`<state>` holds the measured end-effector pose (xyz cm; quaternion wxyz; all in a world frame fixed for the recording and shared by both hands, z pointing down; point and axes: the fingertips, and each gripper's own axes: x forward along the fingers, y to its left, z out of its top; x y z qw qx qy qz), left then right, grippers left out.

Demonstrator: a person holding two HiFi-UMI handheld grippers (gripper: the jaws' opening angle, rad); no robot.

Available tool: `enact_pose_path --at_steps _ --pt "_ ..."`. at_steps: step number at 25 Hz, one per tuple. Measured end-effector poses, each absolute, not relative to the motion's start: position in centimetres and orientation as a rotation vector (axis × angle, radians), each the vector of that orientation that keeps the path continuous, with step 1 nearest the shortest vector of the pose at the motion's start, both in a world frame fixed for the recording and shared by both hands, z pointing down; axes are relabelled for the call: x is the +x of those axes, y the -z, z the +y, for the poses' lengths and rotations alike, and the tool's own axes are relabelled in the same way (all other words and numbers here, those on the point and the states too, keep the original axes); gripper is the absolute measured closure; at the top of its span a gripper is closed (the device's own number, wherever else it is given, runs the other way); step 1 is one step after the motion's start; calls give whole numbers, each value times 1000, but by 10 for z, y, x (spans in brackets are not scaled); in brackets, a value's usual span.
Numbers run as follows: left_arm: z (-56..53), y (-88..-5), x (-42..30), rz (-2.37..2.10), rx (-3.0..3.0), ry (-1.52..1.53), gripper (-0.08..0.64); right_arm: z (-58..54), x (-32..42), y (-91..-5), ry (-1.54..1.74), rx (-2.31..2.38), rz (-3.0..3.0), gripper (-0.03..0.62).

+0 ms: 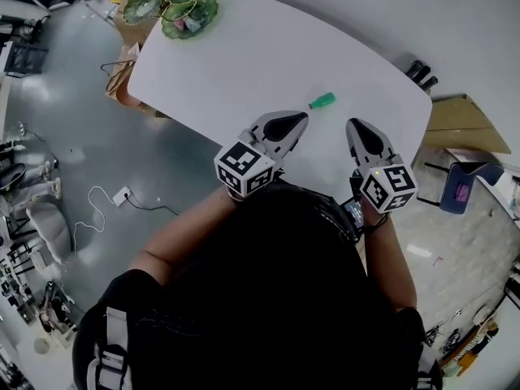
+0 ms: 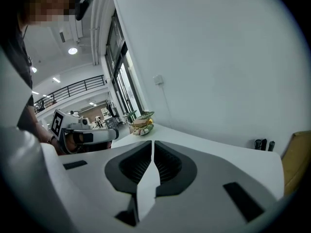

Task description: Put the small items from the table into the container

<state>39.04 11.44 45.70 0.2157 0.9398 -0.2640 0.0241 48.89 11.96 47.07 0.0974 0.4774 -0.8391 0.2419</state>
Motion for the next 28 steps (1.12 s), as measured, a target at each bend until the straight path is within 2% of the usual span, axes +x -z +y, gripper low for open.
enact_pose_path --at_steps 11,19,24,28 --pt "93 -477 409 -642 2600 -108 555 91 503 -496 -705 1368 -2437 565" --pt "78 -508 406 -608 2561 -161 555 63 500 -571 -614 1172 -2305 559" --pt "71 -525 405 -592 2532 -168 555 51 495 -626 -570 953 -2199 464" --pt "62 -527 402 -592 2523 -160 555 49 489 -666 -380 672 -2081 432"
